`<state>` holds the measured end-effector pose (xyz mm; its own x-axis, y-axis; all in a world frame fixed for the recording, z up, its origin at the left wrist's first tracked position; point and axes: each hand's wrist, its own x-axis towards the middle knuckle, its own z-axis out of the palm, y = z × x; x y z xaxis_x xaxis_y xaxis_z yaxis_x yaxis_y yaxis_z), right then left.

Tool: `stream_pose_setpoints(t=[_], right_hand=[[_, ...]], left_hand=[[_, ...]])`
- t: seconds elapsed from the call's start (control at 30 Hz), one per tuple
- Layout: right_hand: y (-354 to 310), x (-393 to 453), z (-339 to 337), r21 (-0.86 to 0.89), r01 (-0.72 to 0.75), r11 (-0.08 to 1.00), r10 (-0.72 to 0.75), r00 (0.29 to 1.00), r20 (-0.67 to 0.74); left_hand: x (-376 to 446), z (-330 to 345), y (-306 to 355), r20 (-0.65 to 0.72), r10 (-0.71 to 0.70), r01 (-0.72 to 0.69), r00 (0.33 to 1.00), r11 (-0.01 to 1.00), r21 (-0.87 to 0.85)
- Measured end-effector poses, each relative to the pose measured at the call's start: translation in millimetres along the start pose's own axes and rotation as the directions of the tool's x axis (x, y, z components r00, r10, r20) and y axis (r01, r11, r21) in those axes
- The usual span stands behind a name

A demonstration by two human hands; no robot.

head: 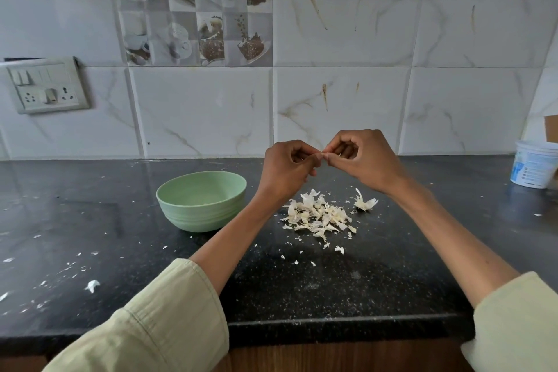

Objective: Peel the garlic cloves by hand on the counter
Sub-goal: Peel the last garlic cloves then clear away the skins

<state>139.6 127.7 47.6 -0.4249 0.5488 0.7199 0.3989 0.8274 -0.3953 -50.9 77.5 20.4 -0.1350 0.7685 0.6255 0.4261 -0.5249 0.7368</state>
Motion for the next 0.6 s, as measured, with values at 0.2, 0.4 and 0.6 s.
stream_pose_setpoints(t=[0.2,0.4,0.6], right_hand=[[-1.2,-0.8,2.2,-0.035,-0.029,0.999,0.031,0.998,0.058],[-5.2,-1.1,4.9,-0.038,-0.047,0.998,0.047,0.999,0.014],[-7.9,-1.8,5.6,-0.02,-0.063,0.998,0.063,0.998,-0.001]], left_hand=[[-0.4,4.2,0.2,-0.032,0.015,-0.013,0.999,0.998,0.054],[-4.1,4.2,6.0,-0.049,0.01,-0.01,0.999,1.0,-0.011],[-5.9,3.8,8.2,-0.051,-0.004,0.001,0.999,0.998,-0.065]])
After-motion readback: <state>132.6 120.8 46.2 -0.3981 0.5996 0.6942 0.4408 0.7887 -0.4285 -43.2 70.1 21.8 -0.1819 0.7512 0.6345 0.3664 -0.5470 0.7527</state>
